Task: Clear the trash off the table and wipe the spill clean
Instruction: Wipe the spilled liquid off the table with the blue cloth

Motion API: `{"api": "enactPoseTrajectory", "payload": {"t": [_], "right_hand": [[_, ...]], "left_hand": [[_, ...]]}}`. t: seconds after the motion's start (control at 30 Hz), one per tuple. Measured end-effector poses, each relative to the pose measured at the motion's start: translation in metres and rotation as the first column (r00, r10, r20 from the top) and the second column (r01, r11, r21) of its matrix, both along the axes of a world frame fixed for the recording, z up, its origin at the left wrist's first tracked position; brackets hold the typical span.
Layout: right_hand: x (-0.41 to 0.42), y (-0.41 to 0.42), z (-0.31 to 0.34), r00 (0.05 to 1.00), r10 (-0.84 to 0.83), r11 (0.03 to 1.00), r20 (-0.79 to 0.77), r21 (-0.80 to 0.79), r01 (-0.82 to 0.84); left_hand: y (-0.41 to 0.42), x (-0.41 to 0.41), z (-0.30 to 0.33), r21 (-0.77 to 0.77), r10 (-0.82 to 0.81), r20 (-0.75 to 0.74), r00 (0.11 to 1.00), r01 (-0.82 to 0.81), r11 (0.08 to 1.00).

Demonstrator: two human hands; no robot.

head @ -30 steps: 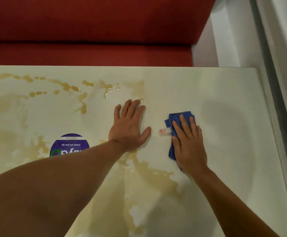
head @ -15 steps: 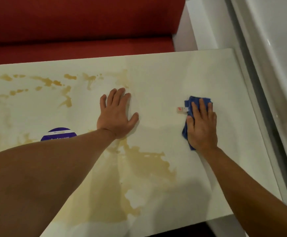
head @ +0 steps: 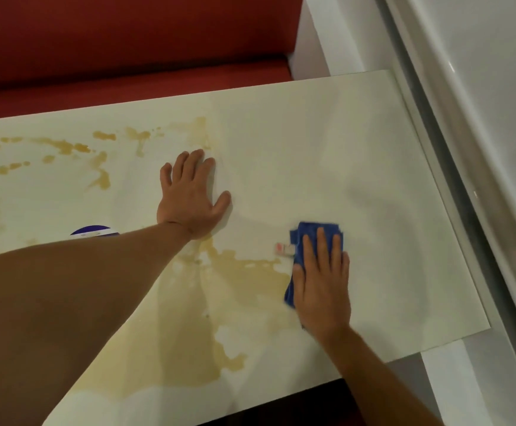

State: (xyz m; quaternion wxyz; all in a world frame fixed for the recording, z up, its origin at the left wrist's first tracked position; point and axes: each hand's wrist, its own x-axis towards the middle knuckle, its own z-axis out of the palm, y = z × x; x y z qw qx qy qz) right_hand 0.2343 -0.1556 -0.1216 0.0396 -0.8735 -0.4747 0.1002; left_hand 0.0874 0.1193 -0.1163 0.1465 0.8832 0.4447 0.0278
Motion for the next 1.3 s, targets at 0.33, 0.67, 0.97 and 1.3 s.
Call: {"api": "enactPoseTrajectory", "payload": {"t": [0.33, 0.67, 0.97, 1.3], "right_hand": [[0.019, 0.019, -0.001, 0.995, 0.099, 0.994, -0.031, 0.046, -0.098], [0.076, 0.091, -0.007, 0.994, -0.104, 0.990, 0.021, 0.096, 0.101], [-0.063, -0.044, -0.002, 0.999, -0.043, 0.998, -0.018, 0.036, 0.044], [0.014, 0.055, -0.004, 0.998, -0.062, 0.994, -0.013, 0.091, 0.063]], "left_hand": [[0.000, 0.000, -0.001, 0.019, -0.006, -0.024, 1.000, 0.006, 1.000], [-0.001, 0.000, -0.003, 0.038, -0.009, 0.000, 1.000, 0.009, 0.999], [0.000, 0.000, -0.003, 0.032, -0.007, -0.002, 1.000, 0.007, 0.999], [-0.002, 0.000, -0.004, 0.030, -0.009, -0.007, 1.000, 0.009, 1.000]]}}
